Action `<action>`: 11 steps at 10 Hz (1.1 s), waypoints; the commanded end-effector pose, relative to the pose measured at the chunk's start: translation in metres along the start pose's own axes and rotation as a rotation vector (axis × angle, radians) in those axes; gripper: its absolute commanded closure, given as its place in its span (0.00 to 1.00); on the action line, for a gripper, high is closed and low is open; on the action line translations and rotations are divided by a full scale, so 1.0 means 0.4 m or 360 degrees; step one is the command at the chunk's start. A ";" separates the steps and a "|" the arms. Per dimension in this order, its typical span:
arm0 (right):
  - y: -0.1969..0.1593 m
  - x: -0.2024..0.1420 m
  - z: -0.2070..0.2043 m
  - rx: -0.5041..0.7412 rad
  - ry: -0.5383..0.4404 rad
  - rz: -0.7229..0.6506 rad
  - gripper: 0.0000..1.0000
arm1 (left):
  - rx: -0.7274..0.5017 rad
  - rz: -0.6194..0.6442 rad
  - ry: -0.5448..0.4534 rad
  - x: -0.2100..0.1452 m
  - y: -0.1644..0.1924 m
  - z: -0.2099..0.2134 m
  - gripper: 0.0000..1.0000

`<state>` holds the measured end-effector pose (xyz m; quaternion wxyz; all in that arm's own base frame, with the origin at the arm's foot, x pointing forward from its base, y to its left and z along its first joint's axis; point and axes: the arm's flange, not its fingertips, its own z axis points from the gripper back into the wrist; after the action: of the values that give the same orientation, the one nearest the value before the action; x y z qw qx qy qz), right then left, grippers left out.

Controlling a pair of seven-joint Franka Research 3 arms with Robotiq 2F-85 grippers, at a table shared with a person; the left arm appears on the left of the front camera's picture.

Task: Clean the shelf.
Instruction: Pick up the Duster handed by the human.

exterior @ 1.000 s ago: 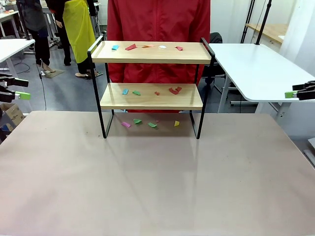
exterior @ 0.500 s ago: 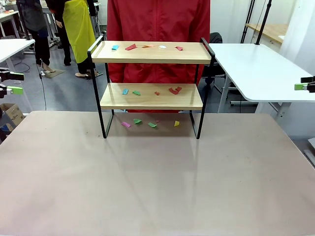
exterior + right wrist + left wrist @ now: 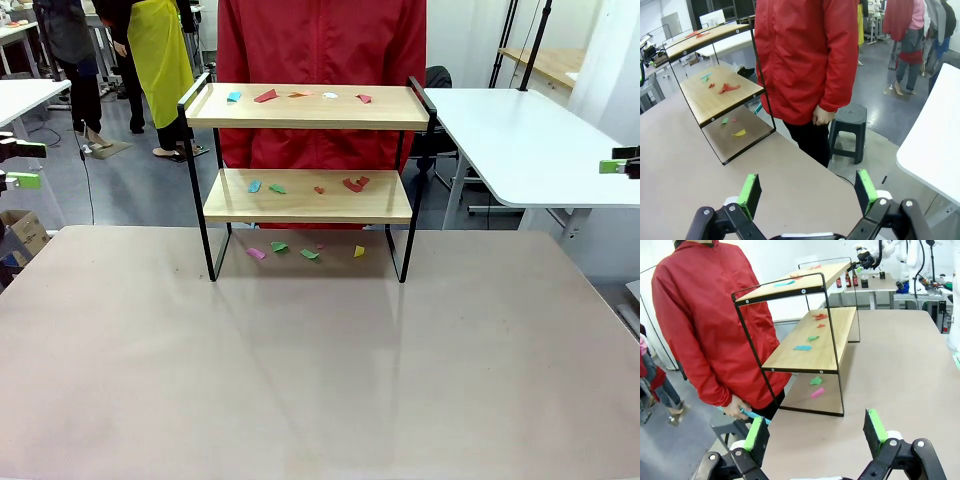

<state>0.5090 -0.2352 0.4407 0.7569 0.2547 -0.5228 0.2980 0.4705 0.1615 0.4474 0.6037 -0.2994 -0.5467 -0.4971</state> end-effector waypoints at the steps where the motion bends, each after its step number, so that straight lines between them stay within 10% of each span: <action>1: -0.015 0.005 -0.006 -0.0003 -0.0062 0.0035 0.00 | 0.0013 -0.0059 -0.0073 -0.001 0.016 0.002 0.00; 11: -0.085 -0.051 -0.043 0.0021 -0.0049 -0.0055 0.00 | -0.0085 -0.0039 -0.0074 -0.073 0.047 -0.011 0.00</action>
<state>0.5319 -0.2469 0.4112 0.7628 0.2685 -0.5133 0.2874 0.4892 0.1692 0.4203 0.5871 -0.3212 -0.5457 -0.5044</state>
